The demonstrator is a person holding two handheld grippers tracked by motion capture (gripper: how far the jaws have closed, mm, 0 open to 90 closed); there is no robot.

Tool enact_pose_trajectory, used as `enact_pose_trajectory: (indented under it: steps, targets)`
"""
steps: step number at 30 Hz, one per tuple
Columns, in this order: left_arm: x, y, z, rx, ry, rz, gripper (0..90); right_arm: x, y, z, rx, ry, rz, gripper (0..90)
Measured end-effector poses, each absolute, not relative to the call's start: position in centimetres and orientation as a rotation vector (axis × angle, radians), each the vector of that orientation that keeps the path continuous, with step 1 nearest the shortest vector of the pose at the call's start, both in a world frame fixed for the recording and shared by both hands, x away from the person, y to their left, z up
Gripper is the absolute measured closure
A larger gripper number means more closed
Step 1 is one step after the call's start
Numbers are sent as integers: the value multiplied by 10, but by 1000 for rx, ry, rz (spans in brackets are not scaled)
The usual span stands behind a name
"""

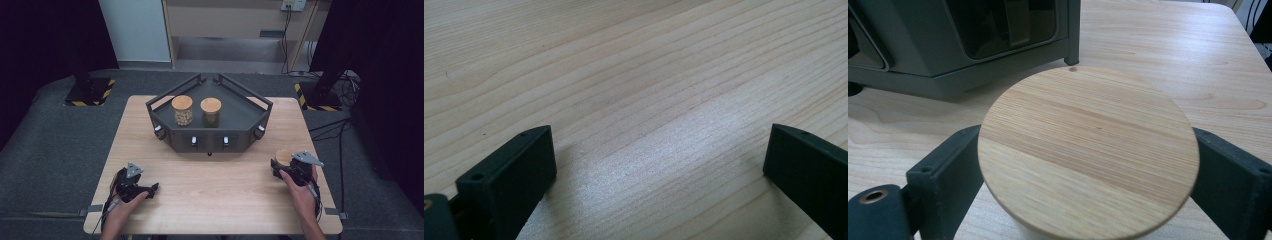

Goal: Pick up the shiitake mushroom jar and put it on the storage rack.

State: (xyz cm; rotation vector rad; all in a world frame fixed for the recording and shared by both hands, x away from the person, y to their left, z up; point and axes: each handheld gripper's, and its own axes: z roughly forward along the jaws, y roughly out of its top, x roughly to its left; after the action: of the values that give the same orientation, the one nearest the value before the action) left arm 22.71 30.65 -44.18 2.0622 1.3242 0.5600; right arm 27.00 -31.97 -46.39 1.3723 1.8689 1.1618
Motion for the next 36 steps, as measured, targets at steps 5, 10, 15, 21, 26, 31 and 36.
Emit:
enact_pose_trajectory:
  steps: [5,10,15,21,26,31,36]
  targets:
    - [227,307,-442,2062,1324,560,0,272,-318,-463,1374,1869,1158,119]
    - [227,307,-442,2062,1324,560,0,274,-315,-462,1379,1878,1151,148]
    - [227,307,-442,2062,1324,560,0,275,-313,-462,1381,1884,1139,183]
    - [227,307,-442,2062,1324,560,0,275,-312,-463,1393,1880,1122,219]
    - [227,307,-442,2062,1324,560,0,274,-312,-463,1393,1872,1125,244]
    - [227,307,-442,2062,1324,560,0,273,-311,-463,1392,1868,1123,247]
    - [227,307,-442,2062,1324,560,0,272,-310,-463,1389,1866,1116,250]
